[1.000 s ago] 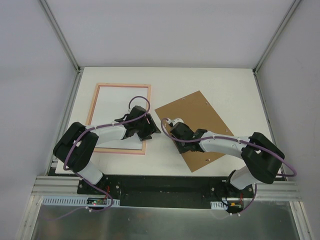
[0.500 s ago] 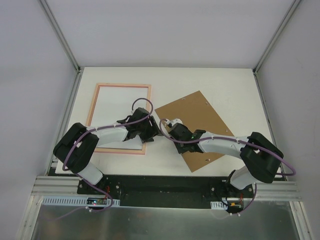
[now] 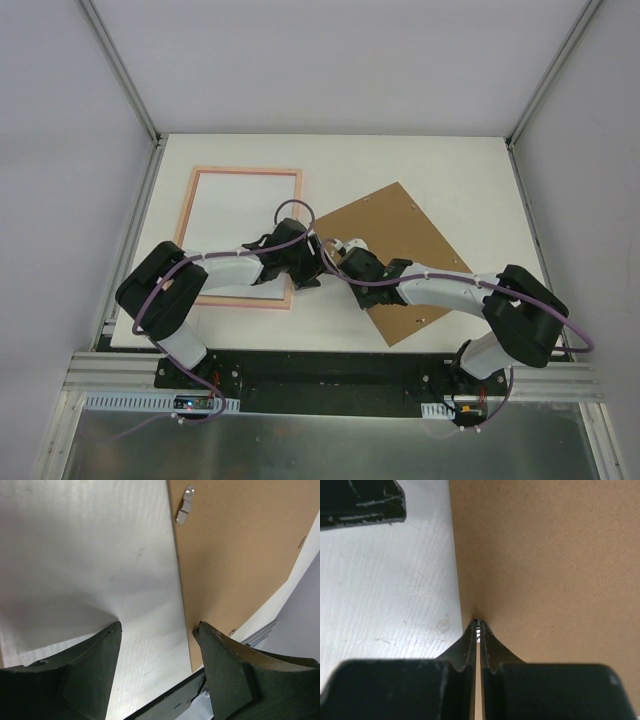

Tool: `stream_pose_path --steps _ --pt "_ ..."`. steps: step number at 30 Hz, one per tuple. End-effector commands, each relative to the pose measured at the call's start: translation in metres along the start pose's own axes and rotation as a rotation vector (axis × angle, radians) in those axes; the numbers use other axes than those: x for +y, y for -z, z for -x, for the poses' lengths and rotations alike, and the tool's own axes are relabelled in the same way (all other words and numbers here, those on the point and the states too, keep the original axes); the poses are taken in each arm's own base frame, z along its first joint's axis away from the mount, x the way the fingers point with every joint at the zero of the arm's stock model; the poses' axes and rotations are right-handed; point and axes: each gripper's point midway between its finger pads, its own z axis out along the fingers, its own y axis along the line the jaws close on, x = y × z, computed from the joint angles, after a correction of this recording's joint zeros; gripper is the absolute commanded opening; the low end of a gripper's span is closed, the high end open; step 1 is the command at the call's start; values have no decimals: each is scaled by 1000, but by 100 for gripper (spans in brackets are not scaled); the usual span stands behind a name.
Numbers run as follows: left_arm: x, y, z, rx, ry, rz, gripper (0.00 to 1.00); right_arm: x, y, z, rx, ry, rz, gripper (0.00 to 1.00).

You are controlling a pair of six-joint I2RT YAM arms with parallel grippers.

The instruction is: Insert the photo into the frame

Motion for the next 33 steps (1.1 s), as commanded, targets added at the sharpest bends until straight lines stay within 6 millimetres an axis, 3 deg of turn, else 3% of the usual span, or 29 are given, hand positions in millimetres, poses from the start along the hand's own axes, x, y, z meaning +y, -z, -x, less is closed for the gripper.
stream_pose_path --steps 1,22,25,30,33 --pt "-12 -7 -3 17 16 -44 63 -2 14 12 -22 -6 -12 0" --pt "-26 -32 -8 57 97 -83 61 -3 34 34 -60 -39 4 0" --pt "-35 -40 -8 68 130 -124 59 -4 45 44 -87 -50 14 0" --pt "-67 -52 2 71 133 -222 54 -3 57 53 -110 -52 33 0" --pt "-80 -54 7 65 127 -258 39 -5 60 54 -113 -57 36 0"
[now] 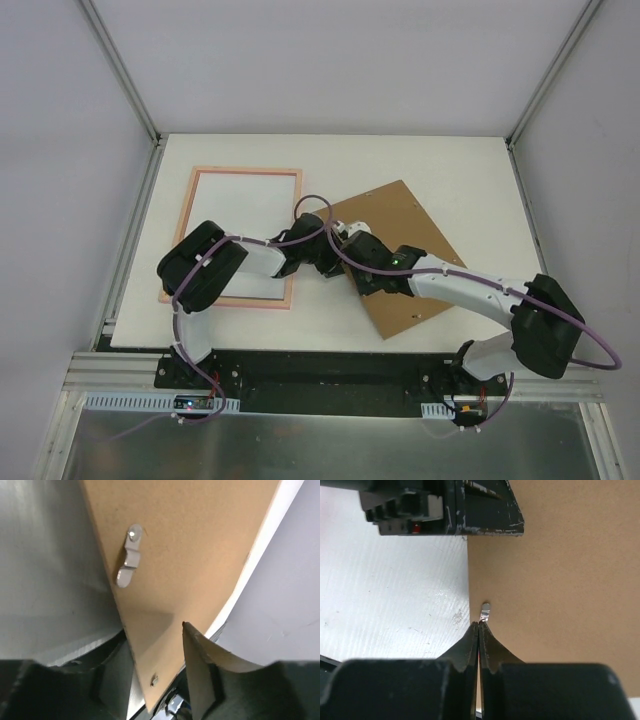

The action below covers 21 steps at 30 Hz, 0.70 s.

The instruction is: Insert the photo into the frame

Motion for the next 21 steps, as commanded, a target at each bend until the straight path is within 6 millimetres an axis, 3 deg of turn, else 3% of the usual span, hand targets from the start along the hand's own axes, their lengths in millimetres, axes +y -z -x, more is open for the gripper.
stream_pose_path --steps 1,4,7,10,18,21 --pt "-26 -7 2 -2 -11 -74 35 -2 19 18 -51 -20 12 1" --pt "-33 -7 3 -4 -41 -87 20 -7 25 18 -57 -27 2 2" --pt "-36 -2 5 -16 -72 -96 10 -16 38 23 -93 -44 -18 22" --pt "-39 7 8 -32 -107 -109 0 -33 51 28 -127 -93 -40 32" --pt "-52 41 24 -30 -214 -133 0 -107 70 43 -180 -329 -124 67" --pt "-54 61 26 23 -259 -125 0 -128 71 52 -197 -414 -133 73"
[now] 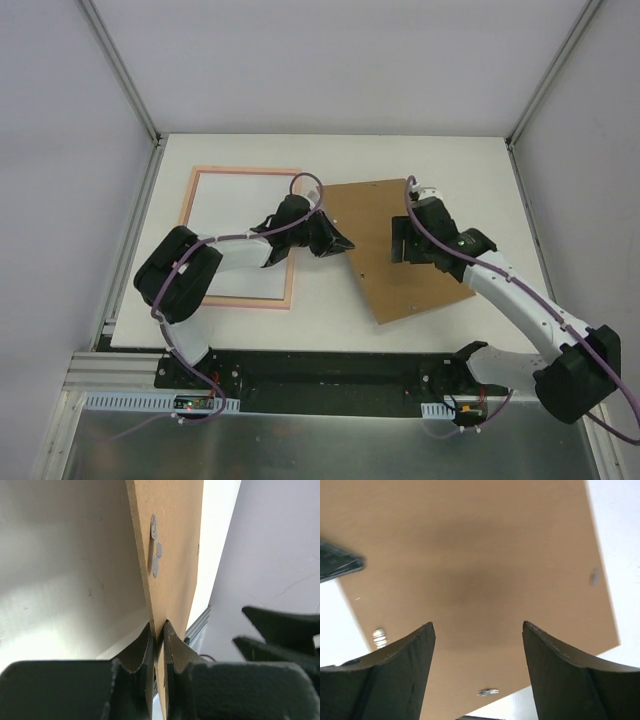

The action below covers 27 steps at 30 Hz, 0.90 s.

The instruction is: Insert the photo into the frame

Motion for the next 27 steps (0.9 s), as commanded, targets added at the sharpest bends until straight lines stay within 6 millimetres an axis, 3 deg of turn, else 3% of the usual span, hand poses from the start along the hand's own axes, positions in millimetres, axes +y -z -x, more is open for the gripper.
stream_pose_path --steps 1,7,13,23,27 --pt "-11 37 7 61 -151 14 0 -15 4 27 -30 -105 20 74" --pt "4 83 12 141 -171 53 0 -28 -36 24 8 -224 76 77" --pt "12 119 19 163 -159 57 0 -23 -76 11 39 -318 193 80" --pt "10 126 21 190 -151 65 1 -1 -120 -9 58 -404 311 88" --pt "4 127 24 173 -155 62 7 2 -133 -21 90 -434 326 88"
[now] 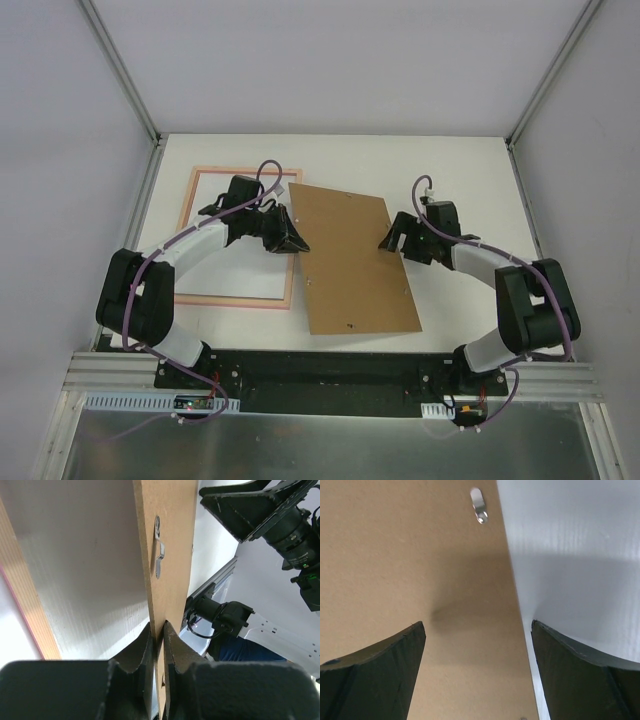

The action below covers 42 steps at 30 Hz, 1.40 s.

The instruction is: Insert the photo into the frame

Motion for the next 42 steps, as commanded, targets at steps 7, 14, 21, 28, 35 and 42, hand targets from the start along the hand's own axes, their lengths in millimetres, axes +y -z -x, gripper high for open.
stream_pose_path --steps 7,14,21,28,35,42 --pt "-17 4 8 -41 -74 9 25 12 -24 -16 28 -95 132 89" --pt "-19 -15 11 -66 -52 33 29 13 -27 -27 43 -121 159 89" --pt "-23 -19 20 -151 -23 11 29 13 -27 -33 49 -135 173 89" --pt "-29 -20 26 -185 -26 -44 8 18 -22 -31 41 -129 191 89" --pt "-42 0 41 -175 -78 -122 0 27 2 -6 -7 -56 206 89" --pt "-66 39 53 -146 -147 -267 0 58 52 41 -104 51 298 93"
